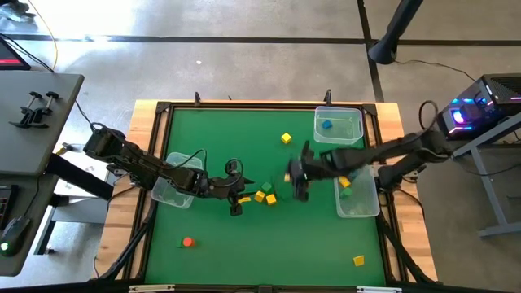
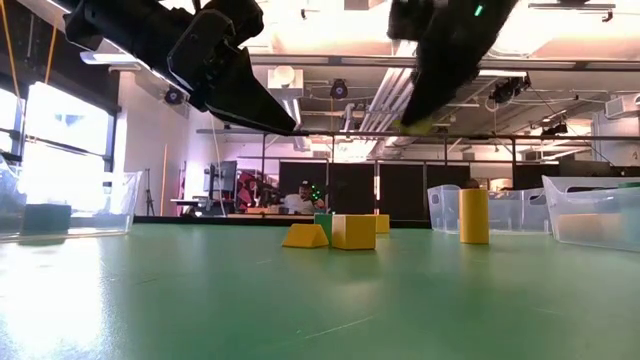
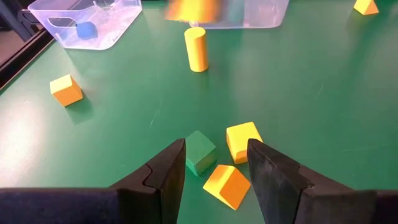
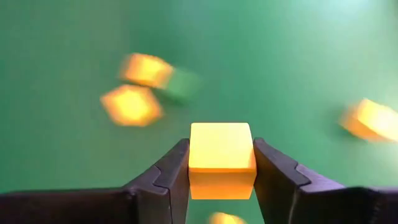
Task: Sort blocks by size
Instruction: Put the yellow triangle block into the top right transparent bin, then put the green square block into the left transparent bin
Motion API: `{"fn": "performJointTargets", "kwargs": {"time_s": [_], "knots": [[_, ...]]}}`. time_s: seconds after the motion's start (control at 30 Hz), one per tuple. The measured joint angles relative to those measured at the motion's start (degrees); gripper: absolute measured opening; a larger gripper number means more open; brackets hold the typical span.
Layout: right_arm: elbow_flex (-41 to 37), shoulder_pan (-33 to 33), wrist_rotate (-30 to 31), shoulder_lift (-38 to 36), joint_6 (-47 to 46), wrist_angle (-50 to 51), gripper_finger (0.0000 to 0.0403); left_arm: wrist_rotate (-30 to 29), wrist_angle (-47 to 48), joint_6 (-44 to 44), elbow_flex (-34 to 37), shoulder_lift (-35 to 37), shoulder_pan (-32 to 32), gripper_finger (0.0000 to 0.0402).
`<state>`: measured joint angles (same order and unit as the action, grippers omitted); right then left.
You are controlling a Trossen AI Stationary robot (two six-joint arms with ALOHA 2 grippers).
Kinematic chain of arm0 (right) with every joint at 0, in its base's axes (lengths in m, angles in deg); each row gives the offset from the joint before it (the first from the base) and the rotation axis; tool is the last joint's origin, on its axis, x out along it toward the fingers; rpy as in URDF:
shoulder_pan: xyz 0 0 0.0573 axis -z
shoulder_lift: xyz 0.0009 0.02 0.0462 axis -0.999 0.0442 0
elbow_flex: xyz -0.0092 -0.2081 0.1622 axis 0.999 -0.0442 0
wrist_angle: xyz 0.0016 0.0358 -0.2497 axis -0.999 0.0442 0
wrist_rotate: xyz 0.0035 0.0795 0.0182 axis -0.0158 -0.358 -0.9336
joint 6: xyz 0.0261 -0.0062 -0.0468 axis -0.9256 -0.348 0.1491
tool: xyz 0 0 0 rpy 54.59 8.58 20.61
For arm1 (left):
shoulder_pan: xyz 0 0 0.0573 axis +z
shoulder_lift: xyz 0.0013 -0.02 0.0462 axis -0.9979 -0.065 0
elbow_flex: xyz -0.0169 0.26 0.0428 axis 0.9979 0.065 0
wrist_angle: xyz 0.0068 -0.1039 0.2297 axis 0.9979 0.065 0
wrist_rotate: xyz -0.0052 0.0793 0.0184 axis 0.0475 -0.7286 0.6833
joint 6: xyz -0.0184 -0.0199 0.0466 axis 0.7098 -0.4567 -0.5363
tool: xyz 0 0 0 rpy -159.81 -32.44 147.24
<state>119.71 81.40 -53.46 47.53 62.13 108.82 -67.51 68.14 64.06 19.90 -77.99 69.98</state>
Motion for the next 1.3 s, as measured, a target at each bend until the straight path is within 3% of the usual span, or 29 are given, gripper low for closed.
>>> {"fn": "performJointTargets", "kwargs": {"time_s": [0.27,0.43,0.57,0.8,1.3], "knots": [[0.1,24.2,6.3,0.0,3.6,9.6,0.0132,0.0,0.0,0.0,0.3,0.0,-0.2,0.0158],[0.1,39.0,3.8,0.0,3.5,10.2,0.0133,0.0,0.0,0.0,0.3,0.0,-0.4,0.0158],[-0.9,46.5,3.0,0.0,1.0,10.0,0.0156,-0.1,0.0,0.0,0.3,0.0,-0.7,0.0158],[-4.8,50.5,1.6,0.0,-0.3,9.1,0.0176,-0.1,0.0,-0.1,0.3,0.0,-1.0,0.0158],[-8.1,46.9,6.5,0.0,1.6,7.3,0.0181,-0.1,0.0,-0.1,0.3,0.0,-1.0,0.0158]]}}
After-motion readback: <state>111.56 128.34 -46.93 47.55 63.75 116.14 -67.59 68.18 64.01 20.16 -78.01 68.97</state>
